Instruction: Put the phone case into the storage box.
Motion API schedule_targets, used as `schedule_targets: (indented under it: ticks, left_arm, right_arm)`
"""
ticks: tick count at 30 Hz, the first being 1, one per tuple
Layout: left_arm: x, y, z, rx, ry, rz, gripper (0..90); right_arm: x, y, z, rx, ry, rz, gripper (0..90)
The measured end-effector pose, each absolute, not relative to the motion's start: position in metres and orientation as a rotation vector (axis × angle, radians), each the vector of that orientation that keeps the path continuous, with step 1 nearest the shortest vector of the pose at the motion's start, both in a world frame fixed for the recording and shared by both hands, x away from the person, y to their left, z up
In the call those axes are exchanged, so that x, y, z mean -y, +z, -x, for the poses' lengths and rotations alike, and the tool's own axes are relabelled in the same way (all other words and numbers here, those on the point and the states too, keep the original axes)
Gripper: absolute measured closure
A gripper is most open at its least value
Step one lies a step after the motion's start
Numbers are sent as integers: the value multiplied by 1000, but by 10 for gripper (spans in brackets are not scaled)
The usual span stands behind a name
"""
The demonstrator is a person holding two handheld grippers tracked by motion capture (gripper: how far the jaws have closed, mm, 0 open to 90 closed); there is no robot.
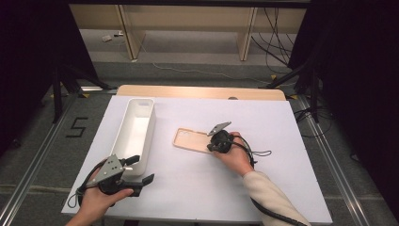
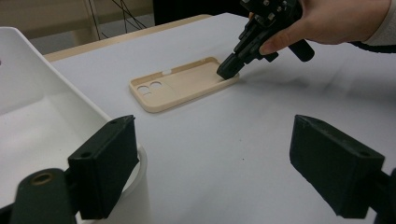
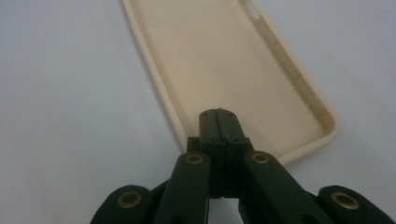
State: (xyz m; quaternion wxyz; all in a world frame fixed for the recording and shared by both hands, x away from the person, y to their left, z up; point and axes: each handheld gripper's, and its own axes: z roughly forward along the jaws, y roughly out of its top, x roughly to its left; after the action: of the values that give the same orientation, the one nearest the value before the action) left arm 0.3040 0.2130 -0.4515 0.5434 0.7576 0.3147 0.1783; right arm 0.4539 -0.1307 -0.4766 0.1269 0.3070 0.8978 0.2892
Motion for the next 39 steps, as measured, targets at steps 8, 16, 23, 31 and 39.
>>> schedule_targets:
  ticks: [8, 16, 23, 31, 39]
  left_arm:
    - [-213, -451, -304, -747, 423, -1798, 149]
    - [-214, -451, -304, -742, 430, -1804, 150]
    - [-214, -451, -303, -748, 428, -1803, 149]
    - [-214, -451, -304, -740, 430, -1807, 149]
    - [-214, -451, -304, -742, 430, -1805, 149]
  right_arm:
    - [125, -475, -450, -2656, 857, -910, 900]
    - [116, -474, -441, -2716, 860, -885, 900]
    - [106, -474, -434, -2748, 872, -855, 900]
    - [91, -474, -424, -2793, 870, -811, 900]
    - [83, -475, -421, -2808, 883, -790, 900]
